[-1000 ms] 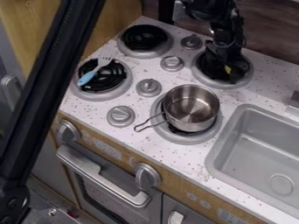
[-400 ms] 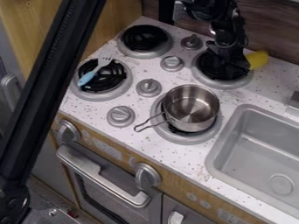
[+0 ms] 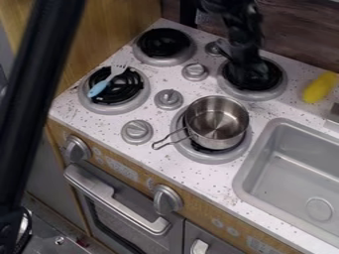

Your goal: Move the yellow object in between the two burners to the left.

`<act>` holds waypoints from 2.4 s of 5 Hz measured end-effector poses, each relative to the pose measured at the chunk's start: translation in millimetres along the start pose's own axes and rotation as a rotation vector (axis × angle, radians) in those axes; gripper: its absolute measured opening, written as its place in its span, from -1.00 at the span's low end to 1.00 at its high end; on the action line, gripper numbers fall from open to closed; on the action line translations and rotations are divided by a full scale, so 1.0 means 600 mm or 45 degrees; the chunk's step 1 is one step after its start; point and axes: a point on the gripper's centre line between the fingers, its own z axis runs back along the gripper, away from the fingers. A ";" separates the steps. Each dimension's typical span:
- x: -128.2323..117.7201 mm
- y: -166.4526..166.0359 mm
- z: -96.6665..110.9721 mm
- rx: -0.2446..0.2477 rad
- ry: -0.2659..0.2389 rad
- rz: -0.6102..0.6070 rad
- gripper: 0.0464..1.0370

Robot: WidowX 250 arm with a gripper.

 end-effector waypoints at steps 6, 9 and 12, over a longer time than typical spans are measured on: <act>0.083 -0.206 -0.040 -0.298 -0.091 -0.376 0.92; 0.116 -0.221 -0.072 -0.316 -0.124 -0.470 0.92; 0.091 -0.233 -0.095 -0.332 -0.062 -0.464 0.26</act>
